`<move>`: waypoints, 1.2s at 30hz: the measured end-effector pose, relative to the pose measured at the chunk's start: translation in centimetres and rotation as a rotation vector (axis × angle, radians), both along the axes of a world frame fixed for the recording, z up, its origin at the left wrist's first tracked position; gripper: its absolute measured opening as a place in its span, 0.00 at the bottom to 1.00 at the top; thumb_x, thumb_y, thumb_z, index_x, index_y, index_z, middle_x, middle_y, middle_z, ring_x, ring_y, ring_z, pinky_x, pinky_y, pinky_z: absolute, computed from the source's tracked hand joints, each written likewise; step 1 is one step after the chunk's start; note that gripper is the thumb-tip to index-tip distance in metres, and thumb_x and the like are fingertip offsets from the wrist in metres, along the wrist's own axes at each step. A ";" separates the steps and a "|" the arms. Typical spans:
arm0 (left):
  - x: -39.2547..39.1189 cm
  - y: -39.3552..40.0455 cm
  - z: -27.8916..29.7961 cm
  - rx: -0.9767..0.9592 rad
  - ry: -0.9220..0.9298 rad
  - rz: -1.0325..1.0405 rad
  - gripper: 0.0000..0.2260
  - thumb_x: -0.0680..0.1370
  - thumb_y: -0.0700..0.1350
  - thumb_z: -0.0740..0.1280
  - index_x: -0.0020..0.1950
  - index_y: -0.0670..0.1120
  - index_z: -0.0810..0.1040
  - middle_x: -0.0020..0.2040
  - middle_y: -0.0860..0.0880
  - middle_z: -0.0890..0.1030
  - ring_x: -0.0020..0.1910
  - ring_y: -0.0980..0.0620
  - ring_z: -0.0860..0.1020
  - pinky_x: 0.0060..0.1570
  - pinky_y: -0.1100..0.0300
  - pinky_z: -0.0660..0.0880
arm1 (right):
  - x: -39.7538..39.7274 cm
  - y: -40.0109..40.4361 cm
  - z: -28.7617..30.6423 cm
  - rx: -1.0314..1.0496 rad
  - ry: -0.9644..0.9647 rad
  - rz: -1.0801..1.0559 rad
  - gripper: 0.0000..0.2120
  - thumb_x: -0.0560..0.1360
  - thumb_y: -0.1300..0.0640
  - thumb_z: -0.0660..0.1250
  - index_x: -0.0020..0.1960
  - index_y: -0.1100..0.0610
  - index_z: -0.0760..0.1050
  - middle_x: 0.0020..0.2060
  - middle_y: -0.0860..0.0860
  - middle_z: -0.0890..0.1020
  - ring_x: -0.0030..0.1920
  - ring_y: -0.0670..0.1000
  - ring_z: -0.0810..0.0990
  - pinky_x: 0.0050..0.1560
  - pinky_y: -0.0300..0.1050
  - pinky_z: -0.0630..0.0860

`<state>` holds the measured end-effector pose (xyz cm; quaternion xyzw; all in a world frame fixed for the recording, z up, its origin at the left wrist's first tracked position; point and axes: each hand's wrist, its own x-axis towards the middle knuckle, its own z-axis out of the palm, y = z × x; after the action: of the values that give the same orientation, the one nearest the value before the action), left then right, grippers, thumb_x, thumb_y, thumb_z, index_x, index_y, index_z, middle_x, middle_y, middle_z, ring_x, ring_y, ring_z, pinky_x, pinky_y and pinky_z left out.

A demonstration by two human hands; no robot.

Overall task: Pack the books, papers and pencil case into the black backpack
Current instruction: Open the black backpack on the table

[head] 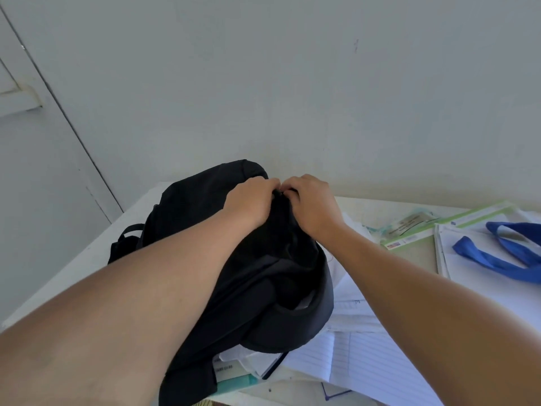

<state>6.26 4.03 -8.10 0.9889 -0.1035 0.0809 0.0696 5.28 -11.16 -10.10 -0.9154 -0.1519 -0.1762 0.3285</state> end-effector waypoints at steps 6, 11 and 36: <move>1.1 1.9 -0.1 -0.007 -0.061 -0.003 0.13 0.82 0.38 0.58 0.61 0.53 0.74 0.53 0.46 0.76 0.44 0.43 0.78 0.46 0.45 0.78 | -2.1 -0.4 -0.2 0.089 -0.015 -0.030 0.11 0.84 0.59 0.62 0.57 0.54 0.83 0.51 0.52 0.80 0.48 0.54 0.80 0.53 0.49 0.78; -0.1 0.7 0.1 0.112 -0.082 -0.099 0.16 0.83 0.43 0.59 0.65 0.61 0.76 0.52 0.49 0.75 0.46 0.43 0.78 0.39 0.52 0.73 | -3.3 -1.0 0.1 0.099 0.013 -0.053 0.11 0.83 0.60 0.63 0.57 0.53 0.84 0.51 0.52 0.81 0.49 0.53 0.80 0.52 0.44 0.77; -2.7 -1.6 1.4 0.212 0.051 -0.034 0.17 0.77 0.40 0.61 0.53 0.58 0.84 0.54 0.49 0.81 0.47 0.43 0.79 0.39 0.56 0.70 | -12.0 -3.4 0.7 0.095 0.073 -0.029 0.09 0.83 0.57 0.63 0.55 0.50 0.82 0.49 0.47 0.82 0.45 0.45 0.75 0.41 0.21 0.65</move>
<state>3.60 2.45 -6.74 0.9905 -0.1266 0.0430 -0.0316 -6.68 -14.53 -9.37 -0.9067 -0.1178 -0.1543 0.3745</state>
